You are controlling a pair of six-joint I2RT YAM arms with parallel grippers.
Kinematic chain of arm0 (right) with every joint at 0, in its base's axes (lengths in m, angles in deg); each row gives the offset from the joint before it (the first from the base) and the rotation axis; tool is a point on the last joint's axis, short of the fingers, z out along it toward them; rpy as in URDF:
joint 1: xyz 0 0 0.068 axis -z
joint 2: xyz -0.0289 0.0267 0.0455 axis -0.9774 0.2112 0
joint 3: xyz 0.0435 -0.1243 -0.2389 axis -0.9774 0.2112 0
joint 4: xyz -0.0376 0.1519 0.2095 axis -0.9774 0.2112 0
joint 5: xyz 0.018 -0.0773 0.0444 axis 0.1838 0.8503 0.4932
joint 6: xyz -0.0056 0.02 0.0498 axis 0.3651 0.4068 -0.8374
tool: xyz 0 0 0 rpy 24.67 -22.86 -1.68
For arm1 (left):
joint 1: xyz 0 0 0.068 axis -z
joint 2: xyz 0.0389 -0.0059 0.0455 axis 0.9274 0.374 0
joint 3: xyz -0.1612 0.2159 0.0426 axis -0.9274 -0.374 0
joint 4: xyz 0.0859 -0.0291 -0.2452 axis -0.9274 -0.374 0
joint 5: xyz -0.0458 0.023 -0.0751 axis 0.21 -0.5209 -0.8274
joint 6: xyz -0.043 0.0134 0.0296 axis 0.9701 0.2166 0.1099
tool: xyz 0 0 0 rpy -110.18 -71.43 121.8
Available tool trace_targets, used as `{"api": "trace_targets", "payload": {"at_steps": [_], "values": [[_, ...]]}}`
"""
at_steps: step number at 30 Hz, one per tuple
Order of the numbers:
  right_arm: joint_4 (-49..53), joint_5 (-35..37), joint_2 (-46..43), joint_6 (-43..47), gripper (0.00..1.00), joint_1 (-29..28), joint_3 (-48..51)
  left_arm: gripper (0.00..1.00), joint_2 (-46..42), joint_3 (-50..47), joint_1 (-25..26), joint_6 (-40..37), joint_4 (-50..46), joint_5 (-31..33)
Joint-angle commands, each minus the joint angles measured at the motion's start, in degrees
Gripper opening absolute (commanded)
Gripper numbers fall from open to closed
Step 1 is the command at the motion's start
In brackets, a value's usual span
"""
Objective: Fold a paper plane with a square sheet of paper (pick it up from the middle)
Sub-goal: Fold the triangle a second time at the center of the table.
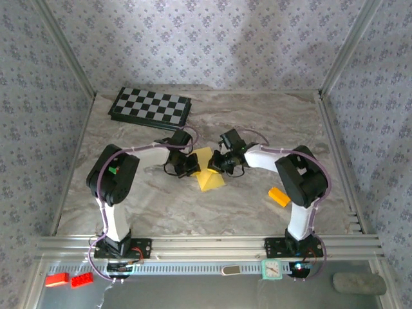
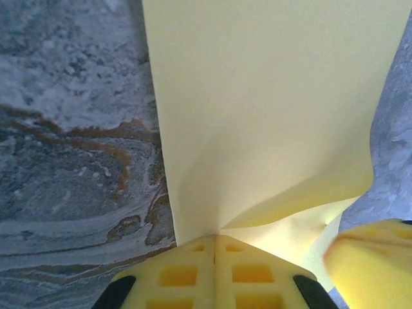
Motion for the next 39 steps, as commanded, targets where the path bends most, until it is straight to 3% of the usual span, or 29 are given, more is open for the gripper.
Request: {"api": "trace_targets", "payload": {"at_steps": [1, 11, 30, 35, 39], "values": [[0.0, -3.0, -0.4, 6.0, 0.06, -0.2, -0.8, 0.00, 3.1, 0.1, 0.0, -3.0, -5.9, 3.3], [0.9, -3.3, 4.2, 7.5, 0.06, -0.7, -2.4, 0.00, 3.7, 0.7, 0.0, -3.2, -6.7, 3.6], [-2.7, 5.5, 5.2, 4.1, 0.05, -1.9, 6.4, 0.00, 2.2, 4.3, -0.6, -5.0, -8.3, 1.9], [-5.3, 9.1, 4.1, -1.7, 0.04, -2.7, 8.7, 0.07, -3.0, 4.3, -0.7, -3.6, -7.1, 2.4], [-6.5, 13.3, 2.6, -6.9, 0.04, -4.3, 9.7, 0.14, -8.7, -1.1, -0.7, 0.8, -2.4, 2.0]]}}
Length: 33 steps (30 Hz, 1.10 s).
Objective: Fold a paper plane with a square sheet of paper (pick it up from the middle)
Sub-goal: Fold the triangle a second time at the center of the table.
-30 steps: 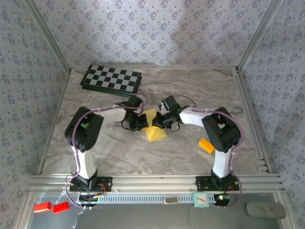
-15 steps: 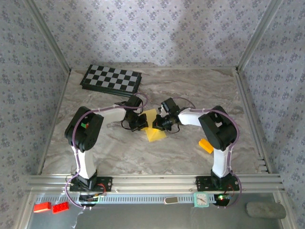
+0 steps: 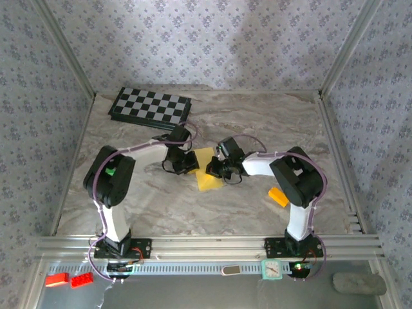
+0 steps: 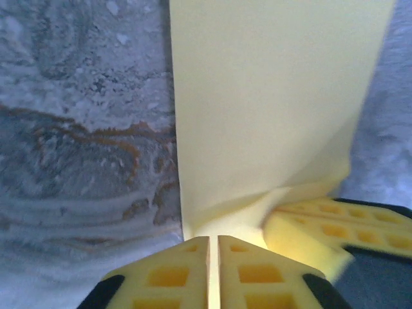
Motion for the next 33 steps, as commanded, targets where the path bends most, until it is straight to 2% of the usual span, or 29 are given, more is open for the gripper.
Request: {"api": "trace_targets", "payload": {"at_steps": [1, 6, 12, 18, 26, 33], "values": [[5.0, 9.1, 1.5, -6.0, 0.04, -1.4, 3.0, 0.15, -6.8, -4.4, -0.2, 4.3, 3.3, -0.2], [5.0, 10.7, 1.2, -7.8, 0.04, -2.0, 3.0, 0.16, -11.4, -10.4, 1.0, 9.6, 9.8, -3.8], [5.2, 10.1, 1.9, -8.0, 0.04, -2.1, 2.8, 0.10, -10.7, -14.1, 3.5, 14.2, 16.2, -6.9], [5.5, 9.5, 2.5, -7.9, 0.04, -2.1, 2.4, 0.04, -6.7, -12.7, 3.8, 13.5, 17.3, -8.3], [6.1, 9.4, 2.7, -7.8, 0.03, -2.0, 2.1, 0.01, -2.5, -10.7, 4.6, 11.7, 15.6, -9.9], [6.6, 9.3, 2.9, -7.7, 0.03, -1.9, 2.0, 0.00, -1.4, -10.4, 4.8, 9.1, 11.8, -8.1]]}}
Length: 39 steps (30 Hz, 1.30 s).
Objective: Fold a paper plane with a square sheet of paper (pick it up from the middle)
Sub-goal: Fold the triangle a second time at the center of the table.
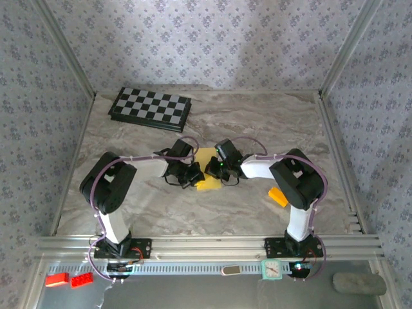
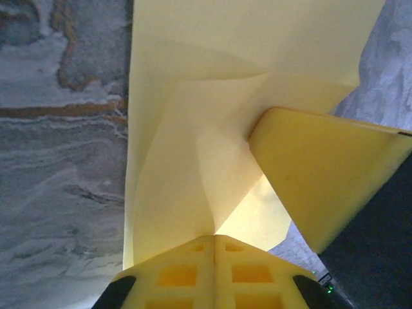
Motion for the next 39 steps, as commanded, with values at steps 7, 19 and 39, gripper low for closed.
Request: {"api": "trace_targets", "payload": {"at_steps": [7, 19, 39], "values": [[8.3, 3.8, 3.9, -0.1, 0.03, 0.2, 1.1, 0.00, 1.8, 0.9, 0.4, -4.0, -5.7, 1.4], [10.3, 3.7, 5.3, 0.3, 0.03, 0.7, 0.1, 0.00, -1.2, -2.9, 0.8, -8.6, -12.7, 2.5], [10.2, 3.1, 5.4, 0.7, 0.03, 0.9, -0.3, 0.00, -9.6, -0.1, -0.8, -5.8, -9.8, 5.3]]}}
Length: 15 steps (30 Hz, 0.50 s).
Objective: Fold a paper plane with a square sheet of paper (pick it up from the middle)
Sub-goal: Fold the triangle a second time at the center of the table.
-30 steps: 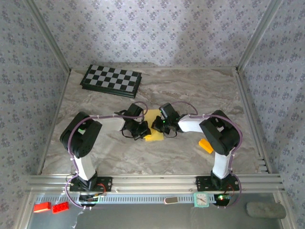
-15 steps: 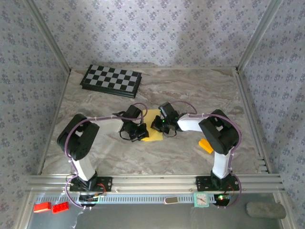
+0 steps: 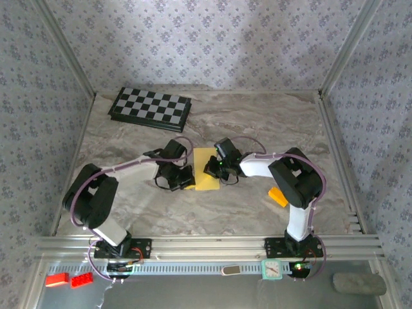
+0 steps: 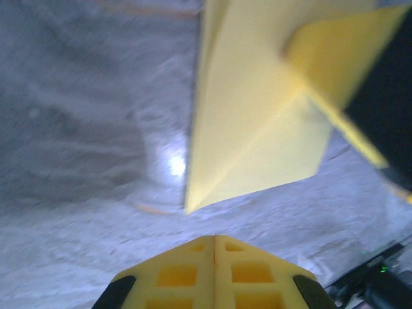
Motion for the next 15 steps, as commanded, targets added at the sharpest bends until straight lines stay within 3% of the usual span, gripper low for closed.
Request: {"api": "trace_targets", "payload": {"at_steps": [1, 5, 15], "values": [[8.7, 4.5, 4.3, 0.7, 0.03, 0.6, 1.4, 0.00, 2.2, 1.7, -0.2, 3.0, 4.0, -0.8], [8.5, 4.2, 4.1, 0.9, 0.03, 0.6, 1.3, 0.00, 6.1, 3.0, -0.1, 4.4, 6.9, -1.7], [8.9, 2.2, 1.2, 6.9, 0.03, 0.8, -1.9, 0.00, 10.0, 1.0, 0.1, 4.5, 3.3, 0.8]]}}
